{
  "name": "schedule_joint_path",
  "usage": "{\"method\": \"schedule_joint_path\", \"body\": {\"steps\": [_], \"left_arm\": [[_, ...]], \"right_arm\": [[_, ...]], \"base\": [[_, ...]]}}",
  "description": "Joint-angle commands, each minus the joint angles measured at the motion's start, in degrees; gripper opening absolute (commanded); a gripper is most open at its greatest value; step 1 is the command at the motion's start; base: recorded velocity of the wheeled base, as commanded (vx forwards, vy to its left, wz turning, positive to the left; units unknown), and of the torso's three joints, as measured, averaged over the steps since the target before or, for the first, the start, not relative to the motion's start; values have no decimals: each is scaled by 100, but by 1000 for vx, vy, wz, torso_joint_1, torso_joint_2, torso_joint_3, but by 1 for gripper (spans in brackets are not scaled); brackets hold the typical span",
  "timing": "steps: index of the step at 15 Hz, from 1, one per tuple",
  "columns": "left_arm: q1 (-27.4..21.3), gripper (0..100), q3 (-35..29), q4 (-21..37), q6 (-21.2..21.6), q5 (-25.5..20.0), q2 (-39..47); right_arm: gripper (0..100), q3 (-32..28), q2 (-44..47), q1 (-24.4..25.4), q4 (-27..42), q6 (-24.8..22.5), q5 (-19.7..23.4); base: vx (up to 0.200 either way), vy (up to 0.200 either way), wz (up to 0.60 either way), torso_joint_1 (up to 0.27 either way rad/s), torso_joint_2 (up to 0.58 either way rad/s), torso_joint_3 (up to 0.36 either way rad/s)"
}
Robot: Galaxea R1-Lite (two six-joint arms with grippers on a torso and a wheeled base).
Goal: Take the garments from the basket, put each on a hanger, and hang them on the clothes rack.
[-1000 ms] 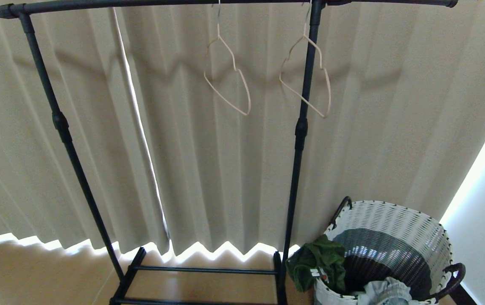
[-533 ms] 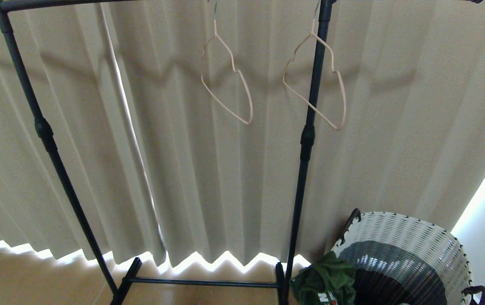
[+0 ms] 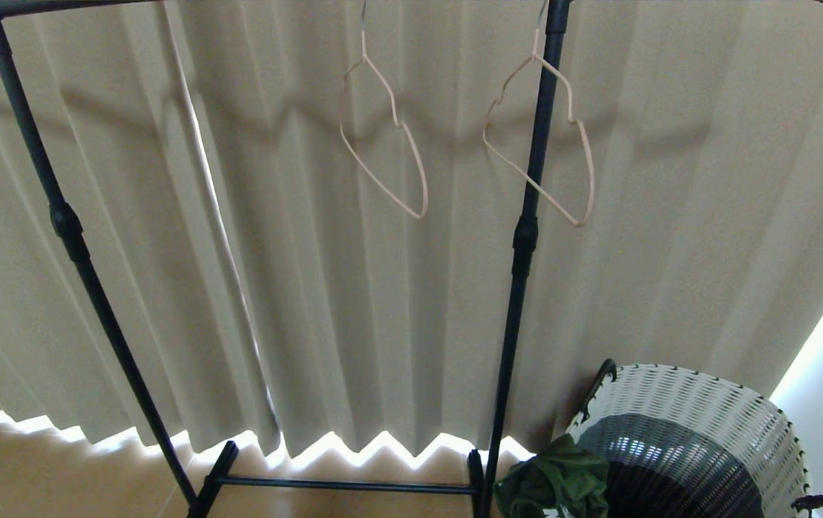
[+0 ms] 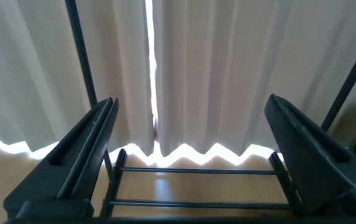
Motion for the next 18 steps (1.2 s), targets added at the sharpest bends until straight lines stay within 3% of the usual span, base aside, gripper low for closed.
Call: {"method": "schedule_joint_path", "body": {"steps": [1,3,5,6,8,13,18], "left_arm": [[1,100,0,1,-4,-1,6],[1,100,0,1,-4,-1,6],[1,100,0,1,-4,8,6],[1,100,0,1,-4,8,6],[1,100,0,1,4,-1,6],[1,100,0,1,4,-1,6],[1,100,0,1,-13,8,6]], "right_arm": [[100,-164,2127,67,10,-1180,-55],[100,-138,3559,75,-596,-1822,-37],[100,-58,4623,75,-1115,-1928,-37],[100,-50,4658,75,-1124,-1928,-37],[100,-32,5756,84,-1370,-1936,-11],[100,-85,6143,234,-1387,-1928,7],[100,-15,7453,234,-2697,-1919,-11]], "base": [[0,0,0,0,0,0],[0,0,0,0,0,0],[0,0,0,0,0,0],[0,0,0,0,0,0],[0,0,0,0,0,0],[0,0,0,0,0,0],[0,0,0,0,0,0]]}}
